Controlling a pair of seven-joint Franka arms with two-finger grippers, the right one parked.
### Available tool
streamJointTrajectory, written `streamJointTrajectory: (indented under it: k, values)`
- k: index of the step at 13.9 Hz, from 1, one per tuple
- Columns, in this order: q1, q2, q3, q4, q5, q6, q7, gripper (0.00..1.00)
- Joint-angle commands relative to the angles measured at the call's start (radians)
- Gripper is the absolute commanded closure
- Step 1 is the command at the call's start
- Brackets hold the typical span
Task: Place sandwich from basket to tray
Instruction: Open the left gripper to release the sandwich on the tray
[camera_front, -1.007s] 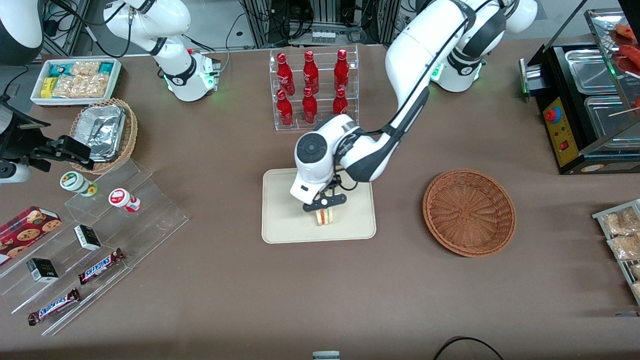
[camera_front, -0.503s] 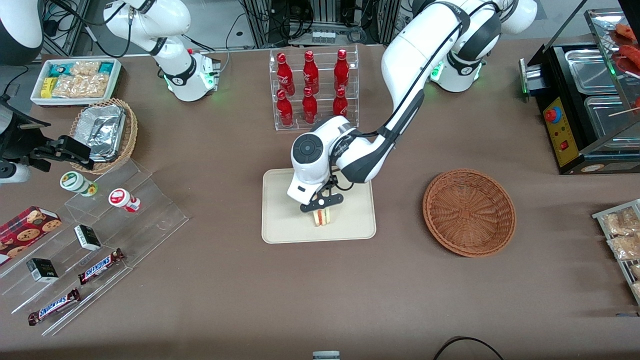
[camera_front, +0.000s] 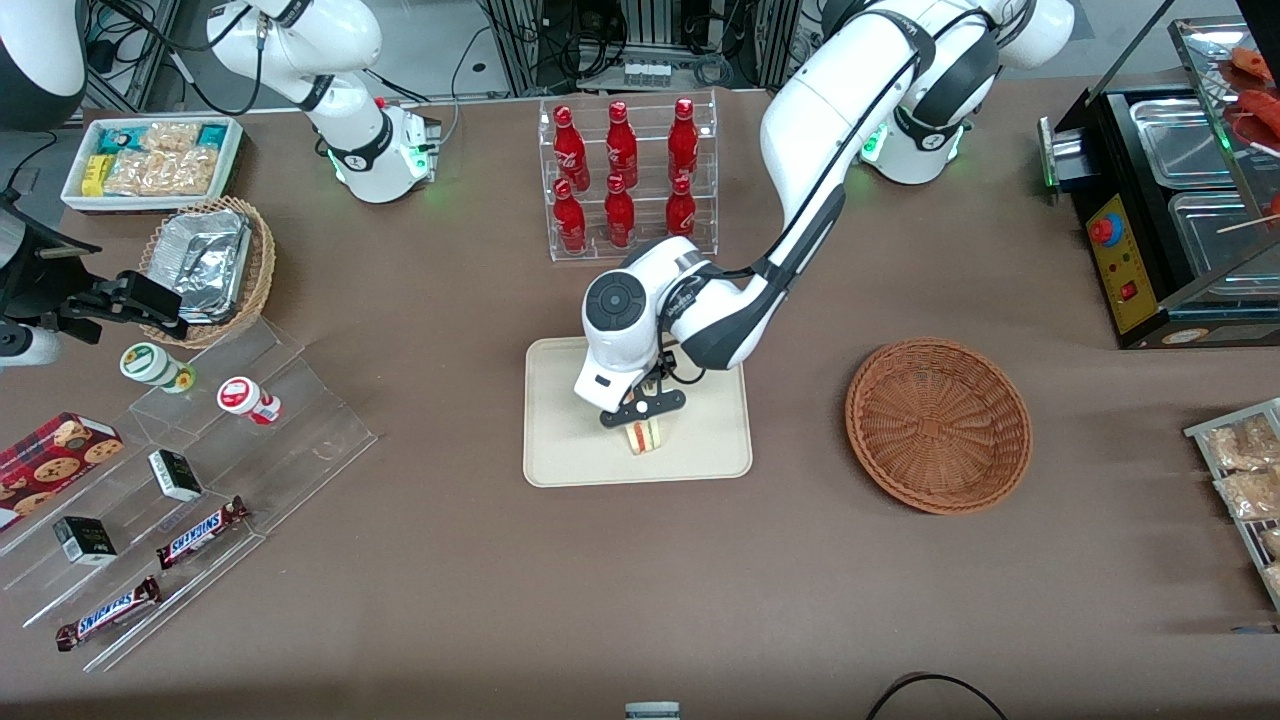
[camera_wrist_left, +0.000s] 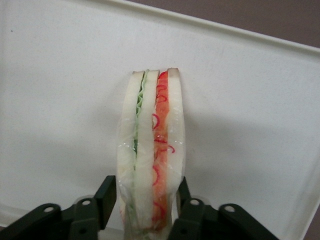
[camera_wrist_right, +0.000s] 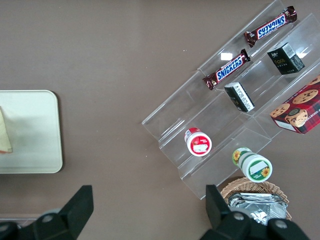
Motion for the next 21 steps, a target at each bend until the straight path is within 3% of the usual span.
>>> streamJointTrajectory:
  k: [1, 8, 15, 21]
  values:
    - [-0.013, -0.023, 0.013, 0.021, 0.021, -0.014, -0.022, 0.0]
    - [0.004, -0.114, 0.012, 0.036, 0.017, -0.096, -0.005, 0.0]
    - [0.086, -0.201, 0.012, 0.039, 0.018, -0.217, 0.177, 0.0]
    - [0.314, -0.346, 0.007, -0.075, -0.043, -0.278, 0.468, 0.0]
